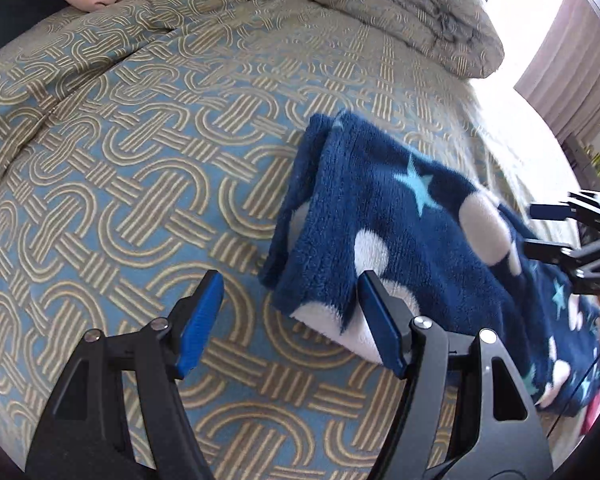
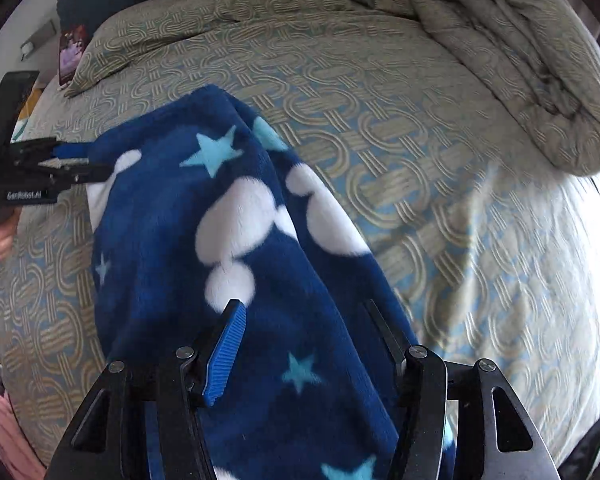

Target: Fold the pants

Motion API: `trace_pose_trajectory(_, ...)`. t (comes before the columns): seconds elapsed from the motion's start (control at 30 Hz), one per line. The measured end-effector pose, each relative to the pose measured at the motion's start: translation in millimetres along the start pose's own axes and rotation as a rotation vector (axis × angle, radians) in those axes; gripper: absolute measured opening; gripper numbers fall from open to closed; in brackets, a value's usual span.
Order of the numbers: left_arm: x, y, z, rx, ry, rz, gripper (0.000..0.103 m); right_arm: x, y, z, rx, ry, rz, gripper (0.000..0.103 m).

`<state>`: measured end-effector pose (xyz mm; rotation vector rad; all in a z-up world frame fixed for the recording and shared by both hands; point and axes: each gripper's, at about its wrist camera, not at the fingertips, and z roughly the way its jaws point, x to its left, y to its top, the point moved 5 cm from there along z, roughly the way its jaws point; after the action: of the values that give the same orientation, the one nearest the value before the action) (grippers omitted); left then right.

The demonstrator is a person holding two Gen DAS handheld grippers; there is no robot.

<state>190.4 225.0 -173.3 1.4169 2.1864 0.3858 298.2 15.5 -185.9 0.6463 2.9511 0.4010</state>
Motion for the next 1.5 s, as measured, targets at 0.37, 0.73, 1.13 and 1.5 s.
trace_pose_trajectory(0.37,7,-4,1,0.003,-0.121,-0.069,0.048,24,86,56,0.046,0.173,0.036,0.059)
trace_pose_trajectory(0.73,13,-8,4,0.025,-0.256,-0.194,0.017,32,91,69,0.078,0.181,0.028,0.007)
trace_pose_trajectory(1.13,-2,35,-40,-0.149,-0.186,-0.093,0.014,24,110,0,-0.143,0.076,0.025,0.006)
trace_pose_trajectory(1.5,18,27,1,-0.053,0.051,-0.085,0.043,-10,98,48,0.028,-0.037,0.073,0.026)
